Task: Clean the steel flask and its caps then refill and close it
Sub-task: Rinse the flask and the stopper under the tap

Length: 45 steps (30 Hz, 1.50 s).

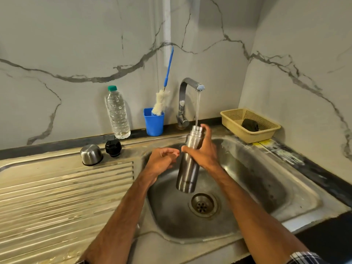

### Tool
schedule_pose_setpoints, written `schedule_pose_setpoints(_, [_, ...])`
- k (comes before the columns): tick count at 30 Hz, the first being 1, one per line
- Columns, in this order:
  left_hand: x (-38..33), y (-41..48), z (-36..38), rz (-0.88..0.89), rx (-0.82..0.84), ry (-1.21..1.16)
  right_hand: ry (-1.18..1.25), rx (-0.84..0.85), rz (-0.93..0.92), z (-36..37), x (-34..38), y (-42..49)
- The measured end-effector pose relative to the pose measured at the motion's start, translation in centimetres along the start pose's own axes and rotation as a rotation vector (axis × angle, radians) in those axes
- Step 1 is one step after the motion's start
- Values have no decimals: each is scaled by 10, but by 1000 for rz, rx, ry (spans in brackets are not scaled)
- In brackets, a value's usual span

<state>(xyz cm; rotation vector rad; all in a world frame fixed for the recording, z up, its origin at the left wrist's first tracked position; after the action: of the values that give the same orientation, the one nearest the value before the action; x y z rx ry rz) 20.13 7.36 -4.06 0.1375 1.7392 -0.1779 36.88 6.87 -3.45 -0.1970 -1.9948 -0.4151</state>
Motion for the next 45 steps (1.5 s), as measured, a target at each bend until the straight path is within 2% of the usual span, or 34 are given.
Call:
schedule_pose_setpoints(4, [1, 1, 4, 3, -20, -65, -7, -77, -80, -4, 10, 0])
schedule_pose_setpoints(8, [11, 7, 6, 24, -86, -40, -166, 22, -92, 3, 1, -9])
schedule_pose_setpoints(12, [11, 8, 3, 60, -166, -37, -113, -79, -181, -4, 7, -2])
schedule_pose_setpoints(16, [10, 6, 2, 106, -168, 43, -211, 33, -129, 4, -2, -6])
schedule_pose_setpoints(20, [13, 9, 2, 102, -193, 36, -119, -66, -182, 3, 0, 2])
schedule_pose_setpoints(23, [16, 10, 6, 101, -187, -7, -186, 1, -136, 4, -5, 0])
schedule_pose_setpoints(27, [16, 12, 6, 73, -183, -40, -152, -100, -189, 1, -3, 4])
schedule_pose_setpoints(31, [18, 13, 6, 44, -179, -85, -230, -40, -135, -1, -9, 0])
schedule_pose_setpoints(34, [19, 15, 4, 35, -181, -105, -163, -118, -181, -2, -5, 3])
schedule_pose_setpoints(38, [18, 12, 6, 28, -184, -124, -221, -39, -140, 3, -5, -2])
schedule_pose_setpoints(41, [18, 12, 4, 18, -185, -131, -146, -112, -193, 3, 1, 1])
schedule_pose_setpoints(45, [19, 12, 7, 12, -175, -142, -223, -30, -177, 4, -2, -2])
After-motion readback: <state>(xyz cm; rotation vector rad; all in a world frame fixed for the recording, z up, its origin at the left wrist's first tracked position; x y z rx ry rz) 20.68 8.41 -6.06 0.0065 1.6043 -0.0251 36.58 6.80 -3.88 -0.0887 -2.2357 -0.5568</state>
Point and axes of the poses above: each hand's wrist, its own y-axis towards the middle knuckle, its own z-axis out of the palm, x = y × z, the point moved 1 cm from there along y, towards the middle knuckle, and after that the axes turned 2 degrees about -y, right-handed, at the moved point
